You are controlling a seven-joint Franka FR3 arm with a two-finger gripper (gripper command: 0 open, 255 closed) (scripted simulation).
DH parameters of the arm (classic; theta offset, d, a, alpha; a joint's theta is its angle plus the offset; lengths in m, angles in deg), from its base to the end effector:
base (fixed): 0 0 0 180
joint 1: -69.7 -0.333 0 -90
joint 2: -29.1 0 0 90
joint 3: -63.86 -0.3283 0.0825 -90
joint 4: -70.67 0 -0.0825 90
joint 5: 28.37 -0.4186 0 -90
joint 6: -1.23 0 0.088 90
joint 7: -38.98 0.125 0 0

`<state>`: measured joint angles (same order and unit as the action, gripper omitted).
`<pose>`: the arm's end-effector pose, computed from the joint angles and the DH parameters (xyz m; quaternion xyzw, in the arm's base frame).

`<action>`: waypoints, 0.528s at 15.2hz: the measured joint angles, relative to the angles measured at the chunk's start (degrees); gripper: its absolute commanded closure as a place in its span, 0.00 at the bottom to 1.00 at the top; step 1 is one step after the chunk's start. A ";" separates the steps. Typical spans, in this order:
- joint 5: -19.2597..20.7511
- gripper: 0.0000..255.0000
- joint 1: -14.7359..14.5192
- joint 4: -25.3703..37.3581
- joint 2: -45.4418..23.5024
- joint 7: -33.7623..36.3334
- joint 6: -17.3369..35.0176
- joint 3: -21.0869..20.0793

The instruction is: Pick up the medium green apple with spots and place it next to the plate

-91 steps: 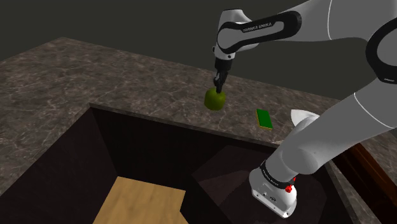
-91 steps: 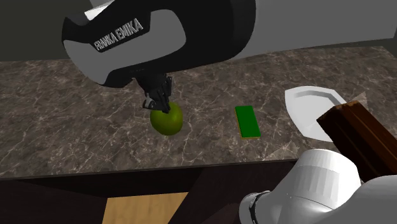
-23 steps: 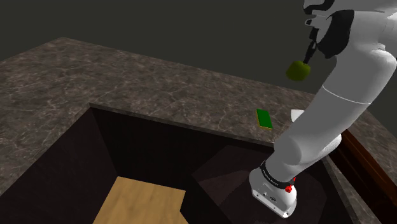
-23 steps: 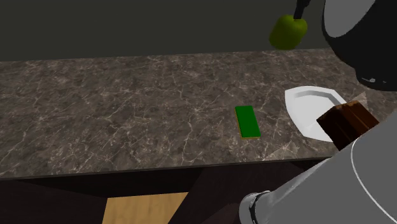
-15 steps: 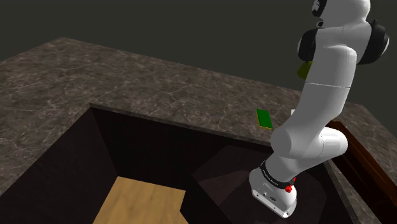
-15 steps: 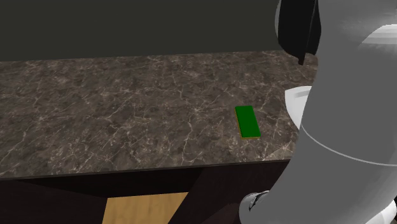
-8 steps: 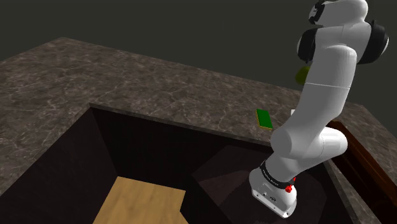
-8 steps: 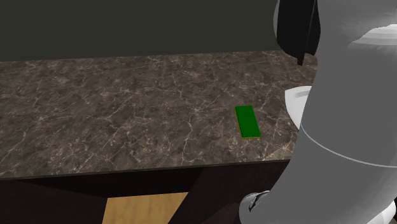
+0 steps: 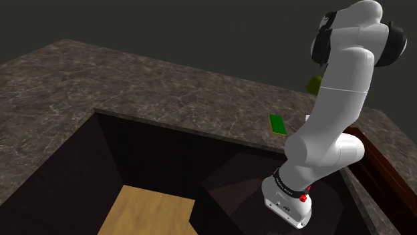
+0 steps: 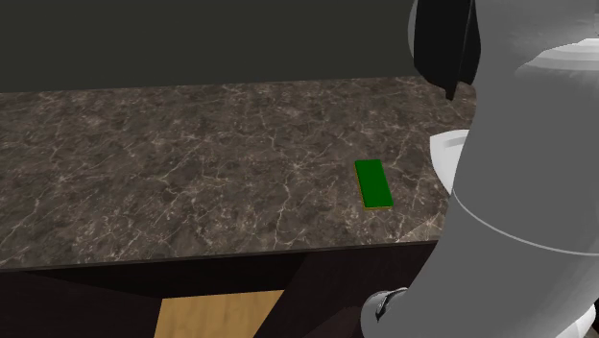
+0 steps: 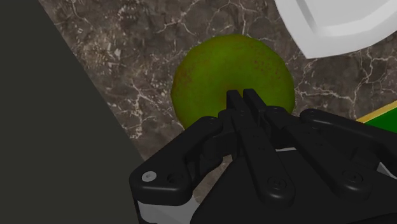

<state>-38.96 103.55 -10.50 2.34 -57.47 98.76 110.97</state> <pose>0.2197 -0.6622 0.4815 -0.9863 -0.1447 0.0775 0.0158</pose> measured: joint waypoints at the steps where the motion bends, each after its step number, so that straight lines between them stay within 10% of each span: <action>1: 0.07 1.00 -0.18 -0.78 0.13 0.01 0.65 0.02; 8: -0.45 1.00 -0.86 -5.80 -0.44 0.10 5.93 -0.40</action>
<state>-39.41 102.69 -16.30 1.90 -57.37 104.70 110.57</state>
